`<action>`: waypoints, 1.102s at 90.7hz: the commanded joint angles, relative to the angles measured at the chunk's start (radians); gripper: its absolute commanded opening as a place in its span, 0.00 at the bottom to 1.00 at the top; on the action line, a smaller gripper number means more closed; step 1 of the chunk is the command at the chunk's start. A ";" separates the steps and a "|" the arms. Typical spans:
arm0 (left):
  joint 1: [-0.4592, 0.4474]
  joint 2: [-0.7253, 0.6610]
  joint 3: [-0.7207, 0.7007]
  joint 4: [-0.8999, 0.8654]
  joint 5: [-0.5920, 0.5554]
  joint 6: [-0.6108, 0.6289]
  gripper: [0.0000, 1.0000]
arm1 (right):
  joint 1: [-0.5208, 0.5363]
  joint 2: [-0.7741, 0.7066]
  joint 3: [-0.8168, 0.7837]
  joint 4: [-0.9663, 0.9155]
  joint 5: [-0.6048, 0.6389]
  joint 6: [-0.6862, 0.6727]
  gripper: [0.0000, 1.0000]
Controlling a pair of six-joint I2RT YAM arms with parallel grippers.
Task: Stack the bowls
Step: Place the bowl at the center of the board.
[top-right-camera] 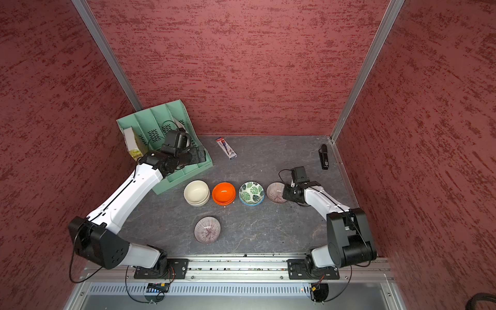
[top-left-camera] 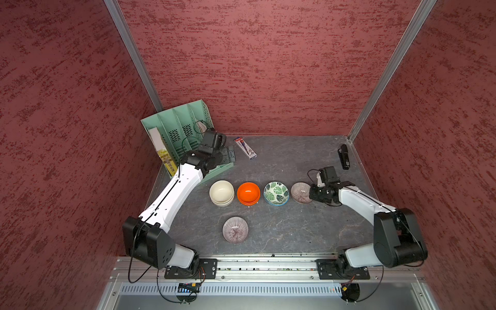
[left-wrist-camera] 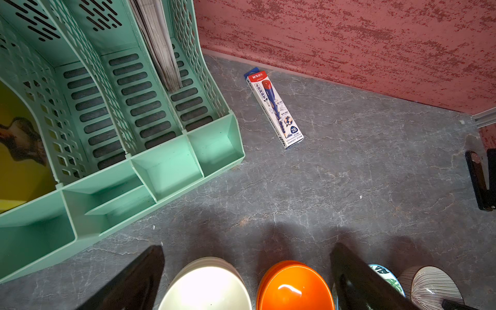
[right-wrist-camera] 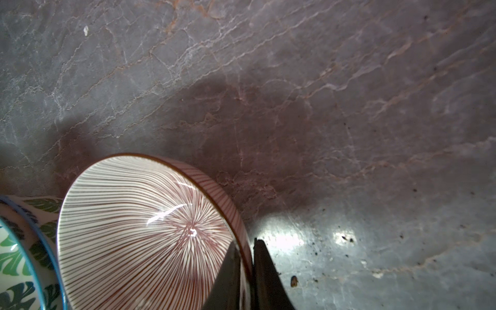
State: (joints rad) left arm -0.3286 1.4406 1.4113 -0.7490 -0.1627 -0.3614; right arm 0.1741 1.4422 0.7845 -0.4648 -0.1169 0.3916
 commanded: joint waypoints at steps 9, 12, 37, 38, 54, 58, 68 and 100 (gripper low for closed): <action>-0.001 -0.013 0.015 -0.006 -0.017 0.013 1.00 | 0.007 -0.011 0.018 -0.005 -0.010 -0.017 0.09; -0.003 -0.013 0.016 -0.006 -0.016 0.012 1.00 | 0.007 -0.017 0.015 -0.009 -0.010 -0.019 0.09; -0.004 -0.012 0.018 -0.004 -0.012 0.009 1.00 | 0.009 -0.041 0.000 -0.024 -0.010 -0.016 0.08; -0.004 -0.013 0.017 -0.005 -0.011 0.009 1.00 | 0.010 -0.042 -0.001 -0.025 -0.010 -0.016 0.08; -0.003 -0.017 0.014 -0.006 -0.018 0.013 1.00 | 0.012 -0.043 -0.002 -0.036 -0.009 -0.016 0.08; -0.002 -0.017 0.014 -0.005 -0.018 0.013 1.00 | 0.012 -0.039 -0.002 -0.037 -0.009 -0.013 0.08; -0.003 -0.015 0.012 -0.003 -0.014 0.015 1.00 | 0.013 -0.035 -0.004 -0.034 -0.007 -0.007 0.09; 0.004 -0.026 0.006 -0.005 -0.016 0.019 1.00 | 0.013 -0.083 0.001 -0.037 0.029 -0.002 0.36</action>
State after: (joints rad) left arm -0.3283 1.4406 1.4113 -0.7490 -0.1654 -0.3588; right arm 0.1806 1.4193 0.7841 -0.4999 -0.1158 0.3859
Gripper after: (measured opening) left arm 0.996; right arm 0.349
